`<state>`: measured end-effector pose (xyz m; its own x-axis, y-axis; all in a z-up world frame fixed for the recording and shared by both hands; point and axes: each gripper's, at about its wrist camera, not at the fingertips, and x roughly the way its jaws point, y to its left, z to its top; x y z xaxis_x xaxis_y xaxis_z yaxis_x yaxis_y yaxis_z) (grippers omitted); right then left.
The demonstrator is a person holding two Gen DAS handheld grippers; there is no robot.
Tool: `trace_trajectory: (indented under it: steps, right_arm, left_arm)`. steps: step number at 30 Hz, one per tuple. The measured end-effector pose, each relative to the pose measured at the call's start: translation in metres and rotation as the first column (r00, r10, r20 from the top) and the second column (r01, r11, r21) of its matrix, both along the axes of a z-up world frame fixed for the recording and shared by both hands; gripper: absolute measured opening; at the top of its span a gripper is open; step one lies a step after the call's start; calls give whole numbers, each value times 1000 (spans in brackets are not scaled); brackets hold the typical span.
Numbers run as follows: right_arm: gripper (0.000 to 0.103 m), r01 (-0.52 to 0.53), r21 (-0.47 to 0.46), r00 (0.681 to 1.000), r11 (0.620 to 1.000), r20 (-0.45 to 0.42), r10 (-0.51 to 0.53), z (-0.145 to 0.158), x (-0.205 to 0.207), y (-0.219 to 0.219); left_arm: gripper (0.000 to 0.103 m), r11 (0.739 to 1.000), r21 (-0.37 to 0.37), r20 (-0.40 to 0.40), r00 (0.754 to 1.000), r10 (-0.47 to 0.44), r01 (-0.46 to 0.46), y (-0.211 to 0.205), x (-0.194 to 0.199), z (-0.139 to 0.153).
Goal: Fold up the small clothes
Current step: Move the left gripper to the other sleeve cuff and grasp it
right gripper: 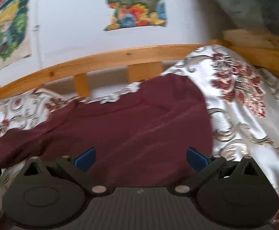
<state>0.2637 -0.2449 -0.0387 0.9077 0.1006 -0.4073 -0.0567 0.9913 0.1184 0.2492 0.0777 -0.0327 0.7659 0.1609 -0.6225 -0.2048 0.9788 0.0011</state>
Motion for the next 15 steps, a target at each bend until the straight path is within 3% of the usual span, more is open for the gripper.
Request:
trace_trajectory:
  steps: [4,7,9,15]
  right_arm:
    - [103,-71,-4,997,997,-7,71,-7,-5,15]
    - [103,-123,0,992,992,-10,123,-9,-10,24]
    - [103,-158,11,987,987,-10,158,-11,-16,28]
    - [103,-202,-8,979,979,-22,202,-15,-23,38]
  left_arm:
    - [102,988,118,87,993,86,-96,20,-20,21]
    - [102,941,186,150,955,256,-282,37,-37,35]
    - [102,910,148,171,917,361,-386,52,-52,38]
    - [102,855,-13,123,848,515,-518,91,-69,28]
